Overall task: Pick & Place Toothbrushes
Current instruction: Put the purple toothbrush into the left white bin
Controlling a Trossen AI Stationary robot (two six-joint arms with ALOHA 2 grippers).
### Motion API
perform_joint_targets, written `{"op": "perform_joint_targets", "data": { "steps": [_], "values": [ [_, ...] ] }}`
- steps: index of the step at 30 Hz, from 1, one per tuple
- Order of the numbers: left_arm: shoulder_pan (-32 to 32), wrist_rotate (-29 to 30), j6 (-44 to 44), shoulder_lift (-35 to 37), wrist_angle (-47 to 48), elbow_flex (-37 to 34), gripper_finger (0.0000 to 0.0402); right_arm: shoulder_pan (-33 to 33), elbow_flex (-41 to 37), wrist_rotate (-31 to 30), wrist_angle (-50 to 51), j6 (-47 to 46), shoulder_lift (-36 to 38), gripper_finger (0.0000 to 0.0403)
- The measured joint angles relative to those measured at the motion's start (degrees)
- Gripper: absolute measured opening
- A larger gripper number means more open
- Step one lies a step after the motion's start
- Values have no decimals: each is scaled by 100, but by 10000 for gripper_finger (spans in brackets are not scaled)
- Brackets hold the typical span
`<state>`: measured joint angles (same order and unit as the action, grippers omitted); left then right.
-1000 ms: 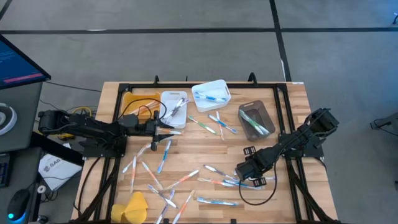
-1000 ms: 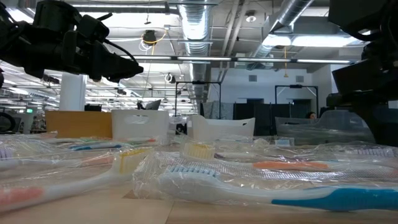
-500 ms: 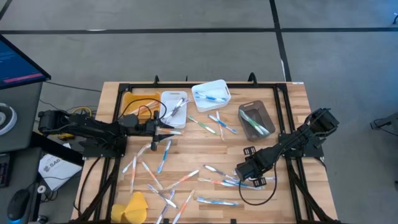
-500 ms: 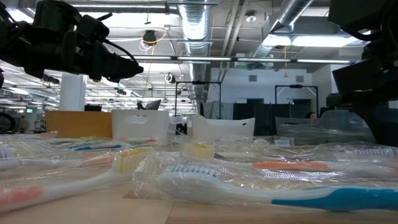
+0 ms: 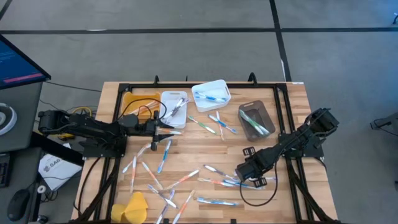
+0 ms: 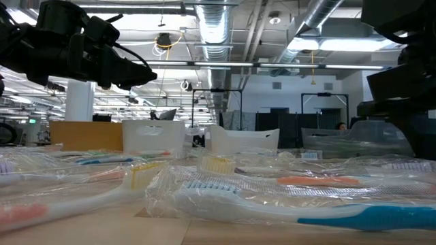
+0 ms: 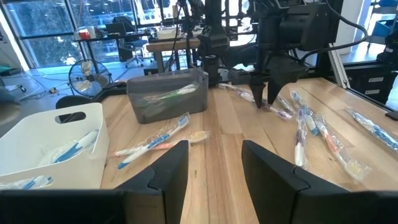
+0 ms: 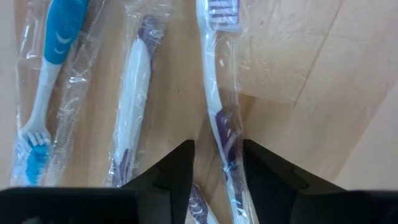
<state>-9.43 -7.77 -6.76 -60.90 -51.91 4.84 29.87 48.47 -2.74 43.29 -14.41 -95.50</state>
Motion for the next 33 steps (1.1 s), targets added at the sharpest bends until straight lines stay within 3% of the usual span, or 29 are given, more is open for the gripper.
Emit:
{"op": "perform_joint_targets", "data": {
  "steps": [8, 14, 22, 29, 33],
  "values": [
    [-2, 0, -2, 0, -1, 0, 145, -49, 11, 51, 19, 24, 0, 15],
    [0, 0, 0, 0, 1, 0, 145, -123, 144, 24, 138, 92, -22, 10],
    [0, 0, 0, 0, 1, 0, 145, -219, 903, -553, 1051, 151, -31, 5],
    [3, 25, 15, 0, -85, 0, 145, -343, 1790, -1710, 1250, 707, -22, 4],
    [50, 24, 68, 0, -122, 0, 145, -529, 2047, -2581, 401, 1820, -11, 3]
  ]
}}
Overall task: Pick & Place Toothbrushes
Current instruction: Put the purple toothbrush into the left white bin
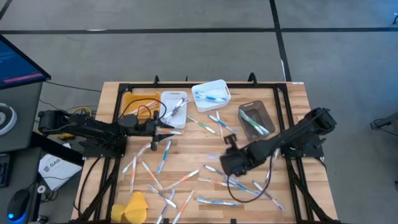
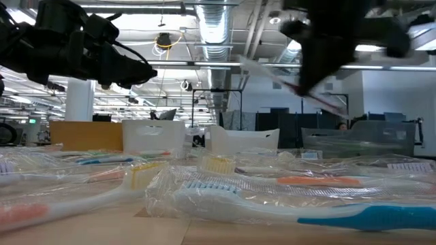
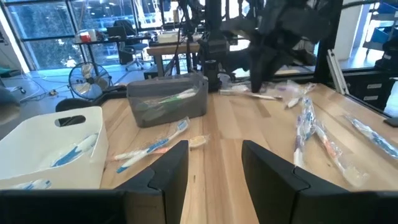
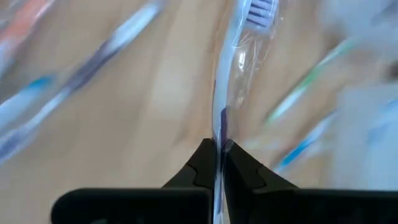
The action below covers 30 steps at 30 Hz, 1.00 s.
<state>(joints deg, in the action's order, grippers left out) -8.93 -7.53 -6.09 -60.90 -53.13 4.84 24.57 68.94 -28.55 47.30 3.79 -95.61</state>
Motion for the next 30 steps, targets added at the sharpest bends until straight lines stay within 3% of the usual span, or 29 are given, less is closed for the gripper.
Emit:
{"op": "perform_joint_targets", "data": {
  "steps": [4, 11, 16, 21, 30],
  "values": [
    [67, 1, -347, 0, -294, -2, 145, -350, 108, -462, -1239, 1182, 0, 3],
    [466, -2, -1201, 0, -1053, 0, 145, -1150, 107, -419, -3191, 2814, -36, 3],
    [568, -2, -1525, 0, -1169, 0, 145, -1625, 106, 587, -4207, 3382, -38, 3],
    [568, 20, -1803, 0, -1182, 179, 145, -1830, 106, 1082, -4534, 3716, -39, 2],
    [566, 48, -1751, -437, -1197, 693, 145, -1860, 106, 1119, -4663, 3729, -42, 1]
  ]
}}
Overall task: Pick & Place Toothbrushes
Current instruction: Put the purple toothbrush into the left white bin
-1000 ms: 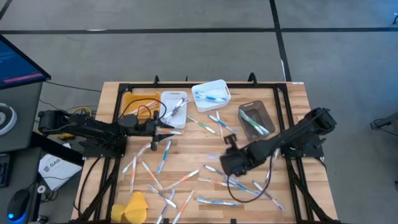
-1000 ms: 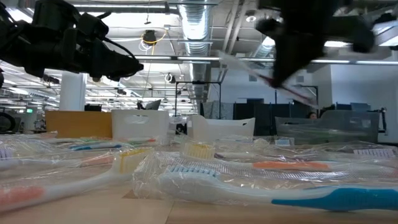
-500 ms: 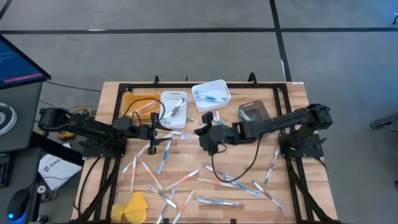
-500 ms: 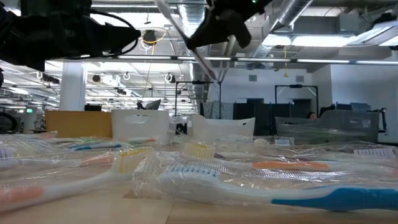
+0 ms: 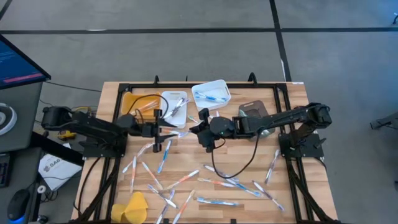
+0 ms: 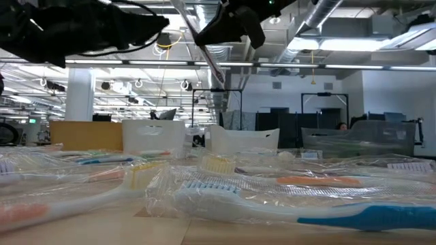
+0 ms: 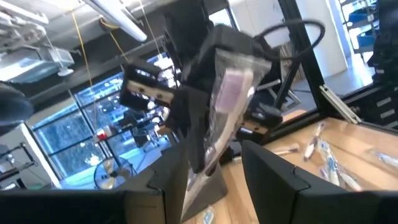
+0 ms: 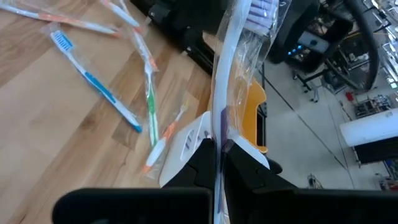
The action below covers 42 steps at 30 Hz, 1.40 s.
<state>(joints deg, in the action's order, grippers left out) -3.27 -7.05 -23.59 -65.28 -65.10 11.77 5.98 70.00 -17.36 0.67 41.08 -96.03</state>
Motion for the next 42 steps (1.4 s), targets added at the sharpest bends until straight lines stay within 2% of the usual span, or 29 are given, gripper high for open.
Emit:
{"op": "perform_joint_targets", "data": {
  "steps": [6, 11, 18, 26, 32, 42],
  "values": [
    [0, -2, 5, -712, 17, 332, 149, -1, 0, 0, 26, 0, 0, 1],
    [-2, -4, 375, -1112, 7, 638, 173, -2, 0, 0, 61, 1, 0, 2],
    [-2, -5, 588, -1237, -21, 849, 214, -2, 0, 0, 104, 0, 0, 2],
    [160, -9, 610, -1237, -42, 1018, 224, -4, 0, -3, 104, -4, 2, 2],
    [181, 4, 605, -1237, -26, 1018, 190, -4, 0, -3, 104, -4, 2, 2],
    [186, 504, 587, -1237, 128, 1018, 78, -9, 0, -40, 107, -152, 2, 11]
  ]
}}
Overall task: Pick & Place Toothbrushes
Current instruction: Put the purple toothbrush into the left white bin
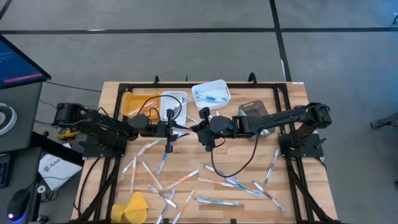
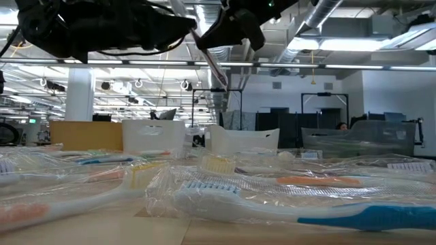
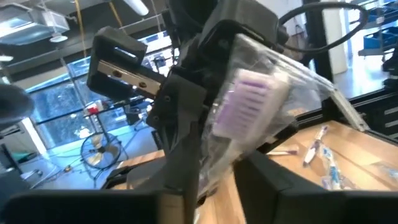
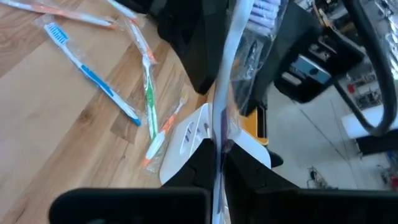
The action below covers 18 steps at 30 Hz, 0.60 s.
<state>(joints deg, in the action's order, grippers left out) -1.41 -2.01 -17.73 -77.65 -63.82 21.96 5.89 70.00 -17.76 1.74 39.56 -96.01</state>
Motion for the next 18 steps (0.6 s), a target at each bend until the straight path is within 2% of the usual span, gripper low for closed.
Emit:
{"op": "perform_joint_targets", "data": {
  "steps": [5, 12, 18],
  "values": [
    [-5, 209, 2, 2, 65, 0, 14, -65, -7, 22, 119, -499, 2, 56],
    [-7, 370, 1, 0, 216, -7, 10, -87, -6, -60, 503, -506, 7, 105],
    [-7, 393, -27, 2, 442, -7, 10, -17, 1, -748, 1091, -662, 122, 115]
  ]
}}
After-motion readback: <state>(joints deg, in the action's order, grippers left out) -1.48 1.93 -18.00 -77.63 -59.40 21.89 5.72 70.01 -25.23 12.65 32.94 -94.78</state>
